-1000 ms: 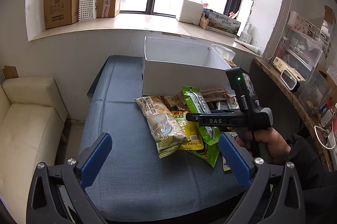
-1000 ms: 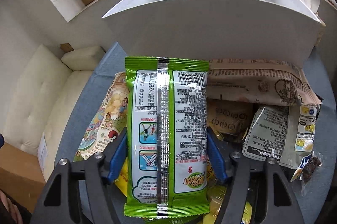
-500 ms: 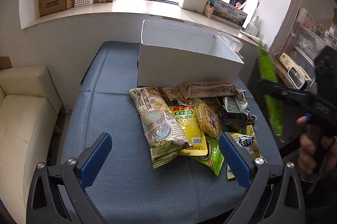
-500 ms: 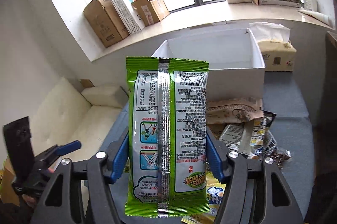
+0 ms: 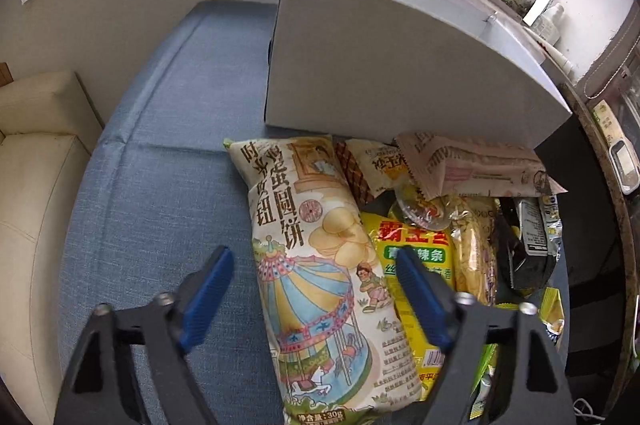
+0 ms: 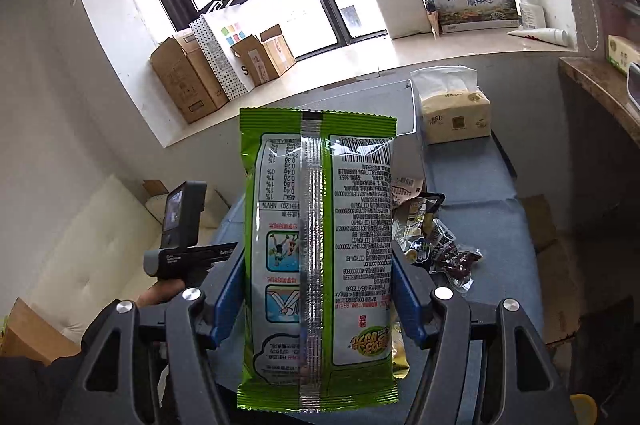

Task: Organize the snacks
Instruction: 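Grasp the green strip-snack bag with right tool while left tool grasps the cake bag, then lower the green bag into the box with right tool while left tool drops cake bag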

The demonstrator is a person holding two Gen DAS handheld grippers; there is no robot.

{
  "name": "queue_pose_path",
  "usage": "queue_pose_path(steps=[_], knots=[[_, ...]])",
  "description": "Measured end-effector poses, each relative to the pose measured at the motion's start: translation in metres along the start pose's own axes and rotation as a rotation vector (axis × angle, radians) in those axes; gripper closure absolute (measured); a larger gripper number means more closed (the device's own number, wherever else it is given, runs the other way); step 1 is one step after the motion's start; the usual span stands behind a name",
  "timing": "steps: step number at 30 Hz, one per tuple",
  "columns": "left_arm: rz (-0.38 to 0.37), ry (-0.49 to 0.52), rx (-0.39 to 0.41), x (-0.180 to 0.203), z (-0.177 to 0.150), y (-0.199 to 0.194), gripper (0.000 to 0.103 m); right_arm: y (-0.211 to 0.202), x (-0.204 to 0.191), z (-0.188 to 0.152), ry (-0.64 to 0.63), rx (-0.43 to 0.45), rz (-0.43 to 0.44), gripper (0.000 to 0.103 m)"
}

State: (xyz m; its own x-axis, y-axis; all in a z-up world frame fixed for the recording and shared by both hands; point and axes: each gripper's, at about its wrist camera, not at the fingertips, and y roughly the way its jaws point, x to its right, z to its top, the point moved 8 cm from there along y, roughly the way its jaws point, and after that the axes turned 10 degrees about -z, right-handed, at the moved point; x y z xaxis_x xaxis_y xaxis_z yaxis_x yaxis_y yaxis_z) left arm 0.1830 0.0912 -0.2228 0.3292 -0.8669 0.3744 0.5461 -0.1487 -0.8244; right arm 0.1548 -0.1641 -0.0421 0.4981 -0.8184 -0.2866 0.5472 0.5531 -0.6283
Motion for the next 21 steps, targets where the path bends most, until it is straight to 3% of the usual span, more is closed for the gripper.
queue_pose_path(steps=[1, 4, 9, 16, 21], knots=[[-0.013, -0.010, -0.014, -0.001, -0.002, 0.002, 0.049, -0.001, 0.000, -0.002, -0.004, 0.000, -0.002, 0.034], [-0.022, 0.004, -0.009, -0.001, -0.006, -0.004, 0.055, 0.000, 0.001, -0.001, -0.011, 0.002, -0.013, 0.034], [-0.090, 0.018, 0.030, -0.001, -0.022, -0.032, 0.056, 0.005, -0.002, -0.005, -0.010, -0.009, -0.009, 0.034], [-0.157, 0.155, 0.167, 0.033, -0.041, -0.111, 0.056, 0.017, -0.011, -0.010, -0.029, -0.029, 0.000, 0.034], [-0.188, 0.249, 0.261, 0.067, -0.014, -0.158, 0.056, 0.031, -0.021, 0.000, -0.071, -0.025, 0.010, 0.034]])
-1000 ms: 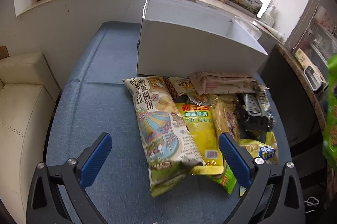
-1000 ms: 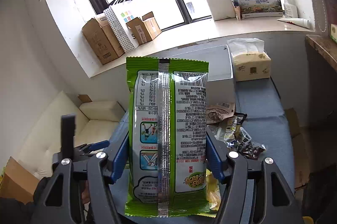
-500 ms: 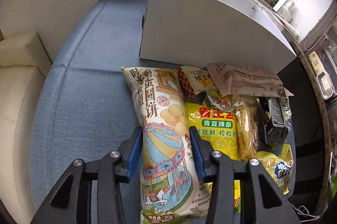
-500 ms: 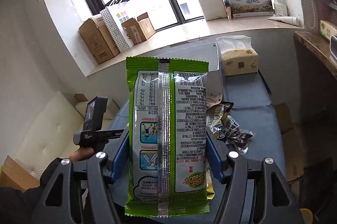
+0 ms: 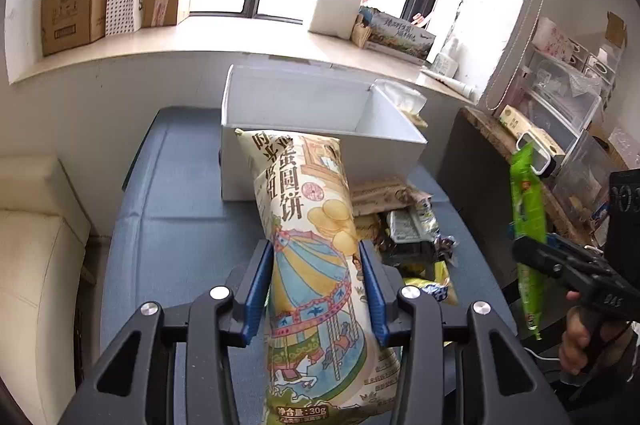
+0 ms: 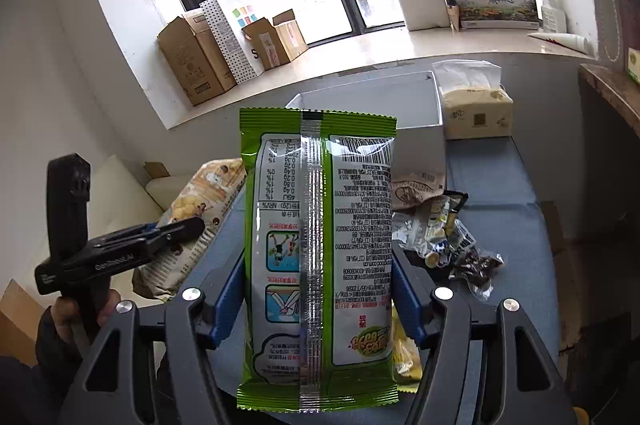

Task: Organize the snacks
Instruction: 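Lower the green bag into the box with right tool while left tool drops cake bag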

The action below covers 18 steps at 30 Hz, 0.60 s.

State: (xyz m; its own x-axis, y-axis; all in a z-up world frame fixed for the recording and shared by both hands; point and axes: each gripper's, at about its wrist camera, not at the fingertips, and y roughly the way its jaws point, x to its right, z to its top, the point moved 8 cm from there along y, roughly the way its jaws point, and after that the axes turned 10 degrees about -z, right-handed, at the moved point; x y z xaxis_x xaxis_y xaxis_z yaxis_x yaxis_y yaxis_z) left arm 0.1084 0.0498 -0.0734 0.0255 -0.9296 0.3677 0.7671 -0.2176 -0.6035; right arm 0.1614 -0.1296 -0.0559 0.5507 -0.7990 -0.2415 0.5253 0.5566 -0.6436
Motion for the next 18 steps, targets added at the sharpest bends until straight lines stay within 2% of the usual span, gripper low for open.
queue_pose_path(steps=[4, 9, 13, 16, 18], knots=[[0.021, 0.056, 0.051, 0.011, 0.050, 0.008, 0.056, 0.022, -0.001, 0.033, -0.027, 0.013, -0.013, 0.034], [0.050, 0.086, 0.075, 0.000, 0.116, 0.044, 0.056, 0.072, 0.014, 0.100, -0.036, 0.010, -0.029, 0.034], [0.084, 0.086, 0.037, -0.023, 0.155, 0.095, 0.056, 0.135, 0.033, 0.149, -0.059, -0.044, -0.117, 0.034], [0.116, 0.098, -0.002, -0.042, 0.172, 0.132, 0.056, 0.179, 0.050, 0.172, -0.020, -0.114, -0.156, 0.034], [0.117, 0.087, -0.023, -0.052, 0.180, 0.153, 0.056, 0.200, 0.058, 0.182, -0.026, -0.130, -0.185, 0.034]])
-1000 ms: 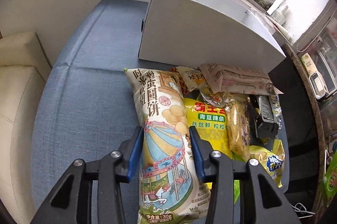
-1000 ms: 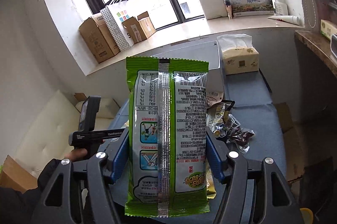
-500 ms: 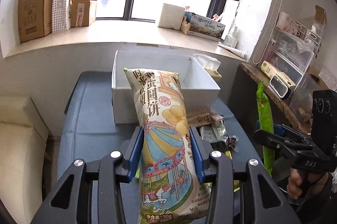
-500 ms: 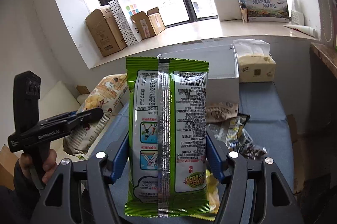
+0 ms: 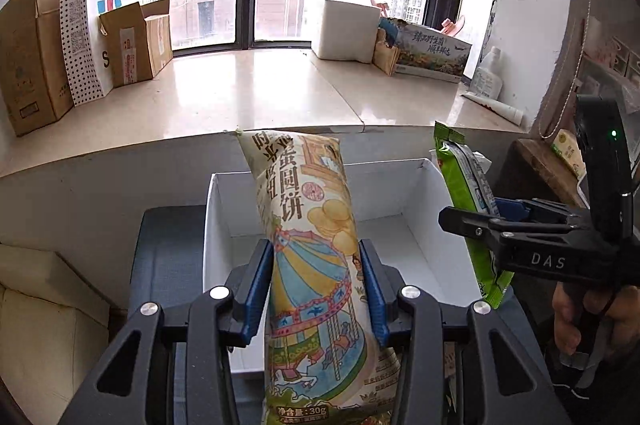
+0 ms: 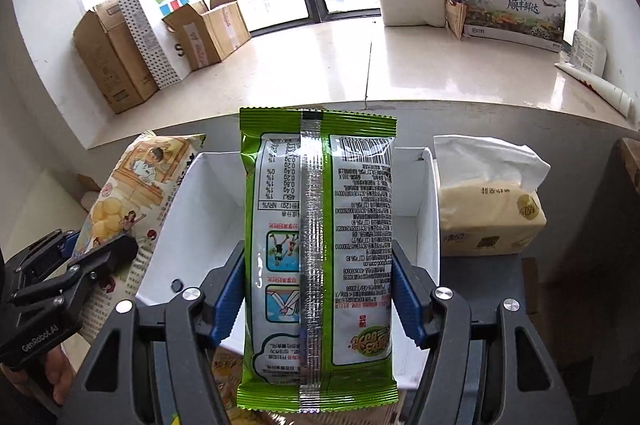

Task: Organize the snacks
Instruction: 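Lower the green bag into the box with right tool while left tool drops cake bag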

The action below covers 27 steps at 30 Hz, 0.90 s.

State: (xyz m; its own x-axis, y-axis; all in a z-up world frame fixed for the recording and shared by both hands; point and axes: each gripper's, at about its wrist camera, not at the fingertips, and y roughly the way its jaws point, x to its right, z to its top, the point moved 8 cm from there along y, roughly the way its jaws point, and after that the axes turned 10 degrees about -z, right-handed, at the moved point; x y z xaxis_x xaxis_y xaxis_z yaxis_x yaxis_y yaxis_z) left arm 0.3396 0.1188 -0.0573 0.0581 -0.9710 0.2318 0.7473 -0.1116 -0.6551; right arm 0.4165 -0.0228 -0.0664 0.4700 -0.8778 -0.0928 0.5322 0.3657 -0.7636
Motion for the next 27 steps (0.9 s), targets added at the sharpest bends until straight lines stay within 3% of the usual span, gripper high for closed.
queue_pose_path(steps=[3, 5, 6, 7, 8, 9, 13, 19, 23, 27], knots=[[-0.014, -0.013, -0.025, -0.010, 0.006, 0.024, 0.056, 0.025, 0.003, 0.006, -0.009, -0.038, -0.041, 0.032], [-0.013, -0.020, -0.047, -0.016, 0.006, 0.039, 0.055, 0.039, 0.005, 0.004, 0.005, -0.066, -0.031, 0.023], [-0.009, -0.037, -0.050, -0.019, 0.004, 0.045, 0.045, 0.045, 0.004, 0.000, 0.007, -0.084, -0.019, 0.015], [-0.014, -0.052, -0.062, -0.022, 0.001, 0.050, 0.035, 0.049, 0.005, -0.004, 0.002, -0.094, -0.026, 0.000], [-0.037, -0.067, -0.071, -0.024, -0.001, 0.054, 0.012, 0.051, 0.007, -0.006, -0.004, -0.085, -0.046, 0.000], [-0.062, -0.079, -0.071, -0.023, -0.005, 0.054, 0.000, 0.052, 0.009, -0.008, -0.013, -0.074, -0.063, 0.000], [-0.030, -0.079, -0.033, -0.026, -0.009, 0.045, 0.000, 0.046, 0.011, -0.016, -0.036, -0.069, -0.045, 0.000], [-0.007, -0.043, 0.074, -0.020, -0.008, 0.014, 0.000, 0.021, 0.015, -0.021, -0.091, -0.009, -0.103, 0.000], [0.018, -0.020, 0.186, -0.010, -0.017, -0.020, 0.000, -0.025, 0.022, -0.011, -0.076, 0.207, -0.117, 0.000], [-0.027, -0.017, 0.115, 0.007, -0.043, -0.046, 0.000, -0.063, 0.028, -0.034, -0.045, 0.163, -0.023, 0.000]])
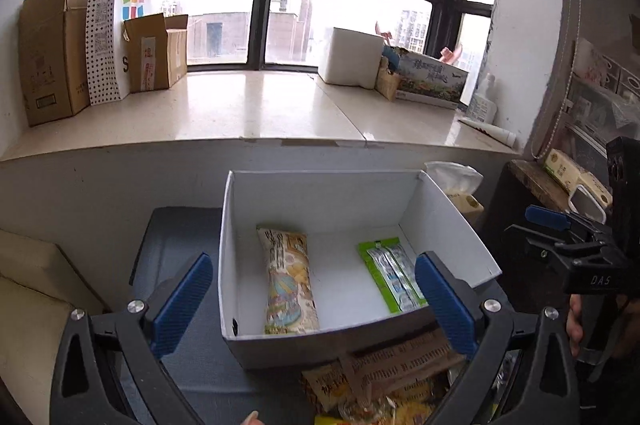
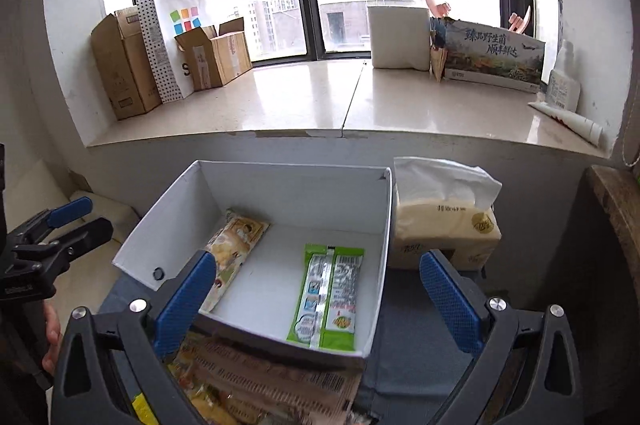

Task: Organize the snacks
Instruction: 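Lower the green bag into the box with right tool while left tool drops cake bag, then grasp the yellow potato-stick bag with right tool while left tool grasps the cookie bag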

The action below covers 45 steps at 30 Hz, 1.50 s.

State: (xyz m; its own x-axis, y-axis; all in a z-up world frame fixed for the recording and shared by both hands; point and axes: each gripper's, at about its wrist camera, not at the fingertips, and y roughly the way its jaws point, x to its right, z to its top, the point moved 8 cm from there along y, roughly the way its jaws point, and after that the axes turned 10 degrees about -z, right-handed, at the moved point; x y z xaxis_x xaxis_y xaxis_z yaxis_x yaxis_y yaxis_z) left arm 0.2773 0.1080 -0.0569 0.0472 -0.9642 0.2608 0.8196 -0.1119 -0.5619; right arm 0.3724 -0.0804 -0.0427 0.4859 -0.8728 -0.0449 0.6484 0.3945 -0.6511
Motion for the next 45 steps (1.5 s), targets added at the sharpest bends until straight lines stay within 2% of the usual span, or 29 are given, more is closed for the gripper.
queue_pose_path(steps=[2, 5, 6, 8, 11, 15, 18, 20, 24, 28, 32, 33, 34, 35, 39, 43, 45], knots=[[-0.027, 0.006, 0.002, 0.011, -0.015, -0.020, 0.000, -0.023, 0.002, -0.016, 0.015, 0.015, 0.027, 0.000], [-0.053, 0.014, 0.006, 0.026, -0.044, -0.049, 0.000, -0.058, 0.003, -0.045, 0.003, 0.067, 0.018, 0.000], [-0.051, 0.005, 0.005, 0.028, -0.055, -0.058, 0.000, -0.069, 0.004, -0.057, 0.002, 0.083, 0.007, 0.000], [-0.077, -0.026, 0.003, 0.032, -0.076, -0.072, 0.000, -0.086, 0.005, -0.082, 0.038, 0.090, 0.041, 0.000], [-0.096, -0.074, -0.029, 0.038, -0.106, -0.087, 0.000, -0.098, 0.001, -0.121, 0.089, 0.057, 0.102, 0.000], [-0.086, -0.061, -0.040, 0.051, -0.136, -0.106, 0.000, -0.106, -0.007, -0.173, 0.114, -0.015, 0.121, 0.000], [-0.096, -0.054, -0.053, 0.059, -0.147, -0.113, 0.000, -0.101, -0.011, -0.209, 0.145, -0.110, 0.115, 0.000], [-0.100, -0.045, -0.060, 0.063, -0.152, -0.114, 0.000, -0.094, -0.015, -0.225, 0.117, -0.143, 0.104, 0.000], [-0.098, -0.036, -0.082, 0.064, -0.158, -0.109, 0.000, -0.075, -0.024, -0.237, 0.114, -0.197, 0.132, 0.000], [-0.095, -0.040, -0.098, 0.062, -0.164, -0.106, 0.000, -0.061, -0.037, -0.244, 0.058, -0.230, 0.131, 0.000], [-0.090, -0.051, -0.109, 0.059, -0.169, -0.104, 0.000, -0.046, -0.045, -0.251, 0.036, -0.260, 0.129, 0.004], [-0.092, -0.056, -0.112, 0.058, -0.170, -0.104, 0.000, -0.043, -0.046, -0.251, 0.034, -0.260, 0.131, 0.008], [-0.094, -0.061, -0.116, 0.057, -0.171, -0.103, 0.000, -0.040, -0.046, -0.252, 0.034, -0.268, 0.126, 0.027], [-0.091, -0.065, -0.121, 0.056, -0.172, -0.102, 0.000, -0.036, -0.046, -0.254, 0.033, -0.282, 0.113, 0.033], [-0.075, -0.056, -0.139, 0.055, -0.178, -0.099, 0.000, -0.035, -0.045, -0.253, 0.026, -0.277, 0.117, 0.034], [-0.076, -0.031, -0.156, 0.061, -0.181, -0.096, 0.000, -0.040, -0.045, -0.253, 0.022, -0.271, 0.126, 0.045], [-0.082, -0.024, -0.168, 0.063, -0.183, -0.093, 0.000, -0.047, -0.039, -0.254, 0.033, -0.270, 0.131, 0.047]])
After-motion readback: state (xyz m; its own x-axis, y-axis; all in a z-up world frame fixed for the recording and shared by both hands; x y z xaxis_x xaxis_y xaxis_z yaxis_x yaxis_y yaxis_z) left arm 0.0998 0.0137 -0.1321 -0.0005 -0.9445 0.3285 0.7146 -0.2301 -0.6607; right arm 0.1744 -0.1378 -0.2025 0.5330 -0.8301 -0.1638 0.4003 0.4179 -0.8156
